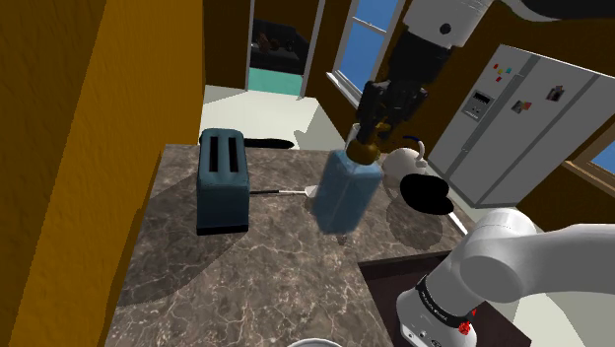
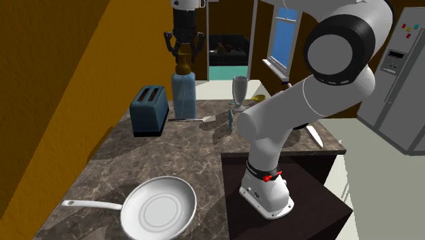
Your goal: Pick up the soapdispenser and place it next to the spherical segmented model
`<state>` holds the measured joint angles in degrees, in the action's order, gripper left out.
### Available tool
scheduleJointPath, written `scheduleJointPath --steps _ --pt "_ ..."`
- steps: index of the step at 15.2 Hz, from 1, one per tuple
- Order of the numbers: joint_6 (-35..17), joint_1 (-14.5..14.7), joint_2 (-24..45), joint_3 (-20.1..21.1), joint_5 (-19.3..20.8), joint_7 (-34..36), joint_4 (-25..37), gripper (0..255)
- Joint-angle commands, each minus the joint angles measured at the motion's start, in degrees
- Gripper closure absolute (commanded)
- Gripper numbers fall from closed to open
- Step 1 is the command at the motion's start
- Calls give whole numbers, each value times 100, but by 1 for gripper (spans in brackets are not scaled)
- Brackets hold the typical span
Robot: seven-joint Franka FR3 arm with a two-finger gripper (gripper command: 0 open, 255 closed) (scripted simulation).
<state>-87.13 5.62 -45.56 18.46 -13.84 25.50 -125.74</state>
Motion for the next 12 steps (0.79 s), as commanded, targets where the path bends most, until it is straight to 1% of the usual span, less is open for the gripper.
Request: scheduleJointPath --steps 1,12 --pt "125 -13 61 -9 18 22 189 255" --pt "861 -96 492 -80 138 111 1353 255"
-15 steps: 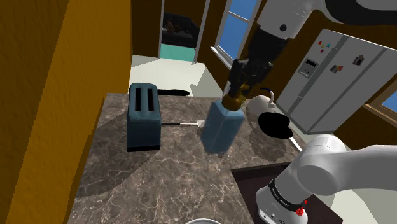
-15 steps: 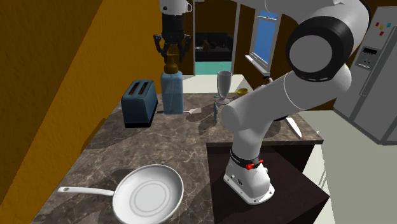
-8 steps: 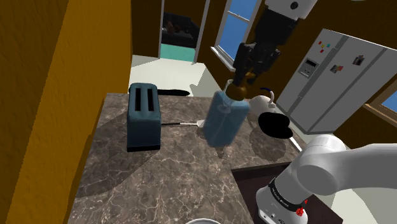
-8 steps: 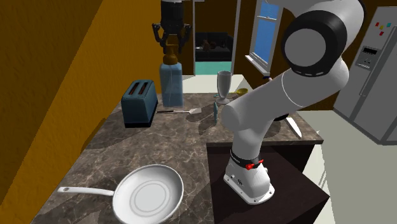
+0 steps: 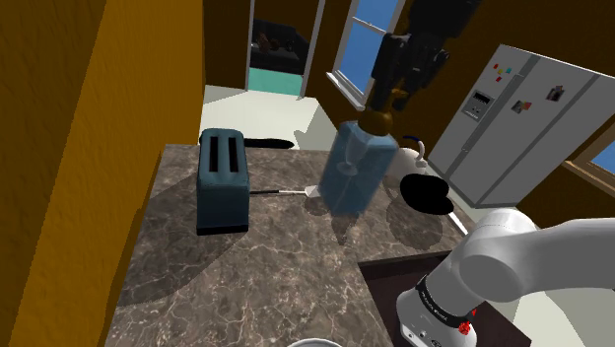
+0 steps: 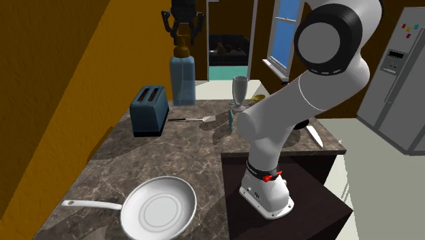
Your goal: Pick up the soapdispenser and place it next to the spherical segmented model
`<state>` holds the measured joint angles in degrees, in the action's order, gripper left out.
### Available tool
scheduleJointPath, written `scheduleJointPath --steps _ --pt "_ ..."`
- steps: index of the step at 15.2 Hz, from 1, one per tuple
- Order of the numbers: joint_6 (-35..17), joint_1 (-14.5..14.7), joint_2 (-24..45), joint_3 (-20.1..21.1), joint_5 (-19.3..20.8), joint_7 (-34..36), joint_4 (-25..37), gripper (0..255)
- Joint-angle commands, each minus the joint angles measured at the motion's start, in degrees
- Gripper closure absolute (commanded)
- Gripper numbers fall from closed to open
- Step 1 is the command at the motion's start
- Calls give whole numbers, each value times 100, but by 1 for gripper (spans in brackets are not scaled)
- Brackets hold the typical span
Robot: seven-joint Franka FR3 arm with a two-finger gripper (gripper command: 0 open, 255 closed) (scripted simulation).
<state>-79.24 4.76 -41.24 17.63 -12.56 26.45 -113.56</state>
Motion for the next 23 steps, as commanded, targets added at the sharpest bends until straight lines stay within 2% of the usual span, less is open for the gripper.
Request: scheduleJointPath --steps 1,8,16,23 --pt "140 -18 106 -1 20 26 248 255" --pt "619 -70 451 -13 86 101 1071 255" --pt "586 -221 491 -988 602 -1052 922 255" --pt "507 -382 831 -1795 1026 -2029 1117 255"
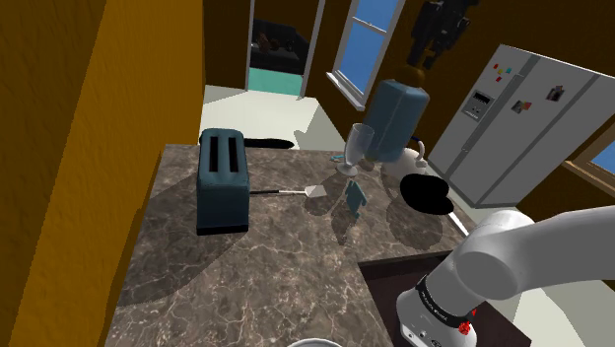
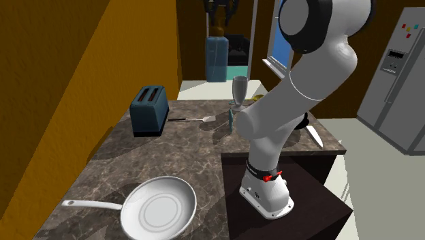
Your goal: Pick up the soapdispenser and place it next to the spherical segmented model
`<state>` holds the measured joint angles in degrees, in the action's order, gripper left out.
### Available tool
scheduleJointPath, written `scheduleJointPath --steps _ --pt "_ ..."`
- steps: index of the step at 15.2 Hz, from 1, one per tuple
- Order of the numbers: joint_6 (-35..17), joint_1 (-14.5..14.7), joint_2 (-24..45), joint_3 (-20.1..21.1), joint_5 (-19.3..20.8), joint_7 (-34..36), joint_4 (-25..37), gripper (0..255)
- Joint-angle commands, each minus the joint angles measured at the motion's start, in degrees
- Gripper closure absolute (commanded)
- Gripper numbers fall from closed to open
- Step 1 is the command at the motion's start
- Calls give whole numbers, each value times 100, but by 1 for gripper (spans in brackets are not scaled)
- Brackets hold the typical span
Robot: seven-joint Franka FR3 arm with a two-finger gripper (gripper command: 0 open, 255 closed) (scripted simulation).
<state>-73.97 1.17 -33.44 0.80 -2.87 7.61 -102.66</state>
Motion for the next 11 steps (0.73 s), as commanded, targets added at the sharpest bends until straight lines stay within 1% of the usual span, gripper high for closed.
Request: scheduleJointPath --steps 1,6,11 --pt "-32 -46 122 -226 108 -284 81 255" --pt "-92 -162 565 -788 319 -978 450 255" --pt "-127 -276 1160 -1358 415 -1685 1004 255"
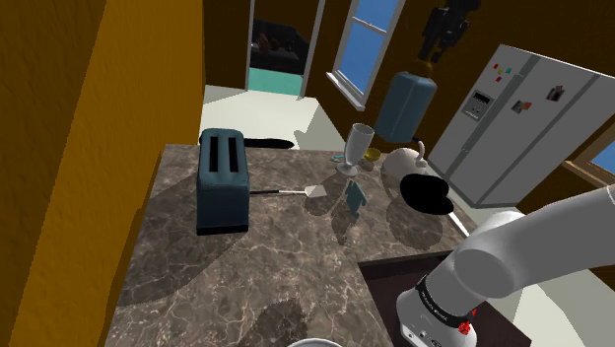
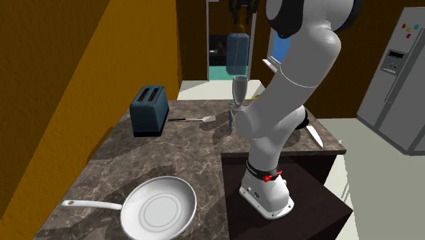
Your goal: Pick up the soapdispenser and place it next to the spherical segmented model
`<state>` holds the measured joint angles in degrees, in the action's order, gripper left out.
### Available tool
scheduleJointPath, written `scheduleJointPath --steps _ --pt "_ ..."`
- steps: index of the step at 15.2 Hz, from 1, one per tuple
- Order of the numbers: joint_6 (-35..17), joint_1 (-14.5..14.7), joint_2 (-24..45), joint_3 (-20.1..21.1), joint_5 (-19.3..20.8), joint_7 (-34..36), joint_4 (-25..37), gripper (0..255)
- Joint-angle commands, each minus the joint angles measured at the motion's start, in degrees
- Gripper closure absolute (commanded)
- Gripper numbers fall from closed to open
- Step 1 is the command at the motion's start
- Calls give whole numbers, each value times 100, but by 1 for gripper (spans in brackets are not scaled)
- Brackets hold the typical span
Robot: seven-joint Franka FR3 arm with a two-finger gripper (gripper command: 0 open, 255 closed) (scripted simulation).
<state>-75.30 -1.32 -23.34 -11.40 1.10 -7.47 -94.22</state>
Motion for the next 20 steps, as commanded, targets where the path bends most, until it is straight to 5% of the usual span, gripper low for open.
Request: scheduleJointPath --steps 1,7,20 --pt "5 -53 289 -253 19 -323 296 255" --pt "74 -242 1270 -958 -149 -1214 1295 255" --pt "-1046 -268 659 -843 43 -1113 -401 255"
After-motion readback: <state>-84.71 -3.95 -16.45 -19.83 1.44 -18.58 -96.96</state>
